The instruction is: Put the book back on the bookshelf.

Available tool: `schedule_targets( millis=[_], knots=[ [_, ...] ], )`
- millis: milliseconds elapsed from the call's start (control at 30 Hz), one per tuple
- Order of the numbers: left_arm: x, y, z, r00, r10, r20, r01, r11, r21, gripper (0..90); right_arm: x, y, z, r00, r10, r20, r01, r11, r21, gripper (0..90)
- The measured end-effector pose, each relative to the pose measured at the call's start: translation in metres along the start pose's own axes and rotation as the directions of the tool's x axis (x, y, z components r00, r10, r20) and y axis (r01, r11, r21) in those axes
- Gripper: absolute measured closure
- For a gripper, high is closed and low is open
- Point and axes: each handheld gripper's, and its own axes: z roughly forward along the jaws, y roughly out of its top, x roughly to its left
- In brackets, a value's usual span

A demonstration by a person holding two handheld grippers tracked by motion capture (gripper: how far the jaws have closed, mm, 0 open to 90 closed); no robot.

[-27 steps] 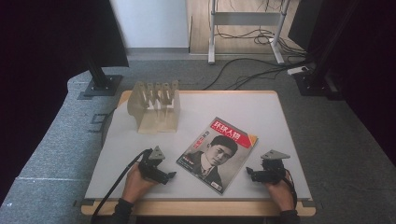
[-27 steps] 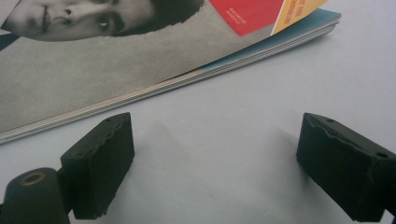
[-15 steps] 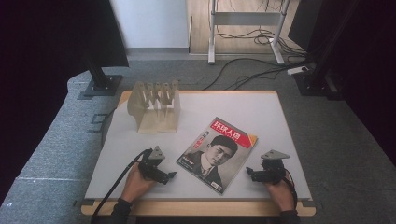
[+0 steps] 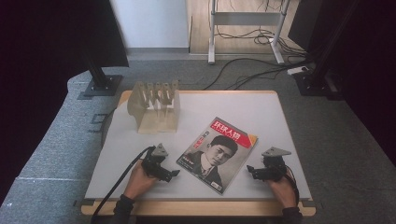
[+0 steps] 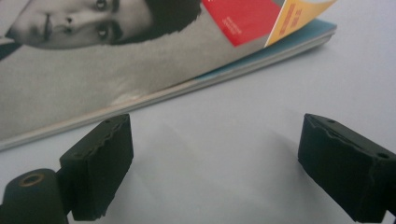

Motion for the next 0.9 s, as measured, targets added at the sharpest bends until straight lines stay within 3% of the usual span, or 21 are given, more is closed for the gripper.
schedule_targets(
  millis=[167, 367, 600, 900],
  knots=[
    [0.002, 0.014, 0.005, 0.9999, 0.015, 0.006, -0.015, 0.9999, -0.001, 0.0, -0.006, 0.008, 0.003, 0.9999, -0.010, -0.012, 0.010, 1.000, -0.012, 8.8],
    [0.006, 0.028, 0.011, 0.9997, 0.007, 0.024, -0.007, 0.9999, -0.010, 0.0, -0.011, 0.022, 0.009, 0.9995, -0.028, -0.015, 0.028, 0.999, -0.028, 8.4],
    [0.006, 0.044, 0.020, 0.9989, 0.044, 0.018, -0.044, 0.9990, 0.004, 0.0, -0.018, 0.041, 0.018, 0.9990, -0.045, -0.002, 0.045, 0.999, -0.030, 7.7],
    [0.005, 0.057, 0.033, 0.9977, 0.061, 0.027, -0.062, 0.9979, 0.020, 0.0, -0.021, 0.068, 0.042, 0.9961, -0.088, -0.011, 0.088, 0.996, -0.002, 7.6]
  ],
)
